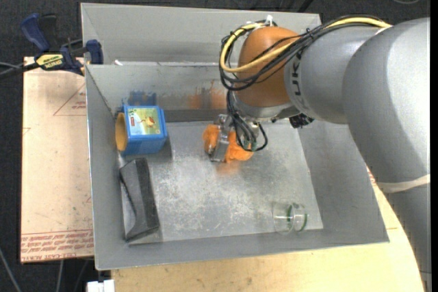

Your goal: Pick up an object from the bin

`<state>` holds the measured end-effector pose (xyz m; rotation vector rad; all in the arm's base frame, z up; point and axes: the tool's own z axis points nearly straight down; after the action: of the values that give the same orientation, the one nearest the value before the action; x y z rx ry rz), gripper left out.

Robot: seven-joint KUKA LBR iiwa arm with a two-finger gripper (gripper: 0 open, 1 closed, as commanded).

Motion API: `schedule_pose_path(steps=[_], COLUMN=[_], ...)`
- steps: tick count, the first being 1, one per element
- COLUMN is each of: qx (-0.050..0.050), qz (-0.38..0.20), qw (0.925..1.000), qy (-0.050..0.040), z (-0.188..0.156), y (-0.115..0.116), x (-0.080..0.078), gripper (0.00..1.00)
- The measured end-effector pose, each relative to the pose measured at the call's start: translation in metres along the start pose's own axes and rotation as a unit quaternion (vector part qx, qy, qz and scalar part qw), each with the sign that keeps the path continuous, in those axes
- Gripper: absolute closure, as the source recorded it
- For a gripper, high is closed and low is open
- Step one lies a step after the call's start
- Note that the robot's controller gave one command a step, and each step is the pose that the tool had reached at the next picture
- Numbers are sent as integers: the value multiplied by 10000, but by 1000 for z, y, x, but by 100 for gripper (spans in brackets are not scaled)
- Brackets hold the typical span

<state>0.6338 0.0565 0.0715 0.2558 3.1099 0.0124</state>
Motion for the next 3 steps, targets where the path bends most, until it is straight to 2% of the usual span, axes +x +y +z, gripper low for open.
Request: schedule_pose_path(steps=[1,2,3], qx=[-1,-6,-7], qz=[1,-172,-171], qw=[10000,9999,9999], qy=[0,-6,-6], z=[0,-8,-8], y=[0,-9,-9], x=[0,16,16], gripper=[100,100,100])
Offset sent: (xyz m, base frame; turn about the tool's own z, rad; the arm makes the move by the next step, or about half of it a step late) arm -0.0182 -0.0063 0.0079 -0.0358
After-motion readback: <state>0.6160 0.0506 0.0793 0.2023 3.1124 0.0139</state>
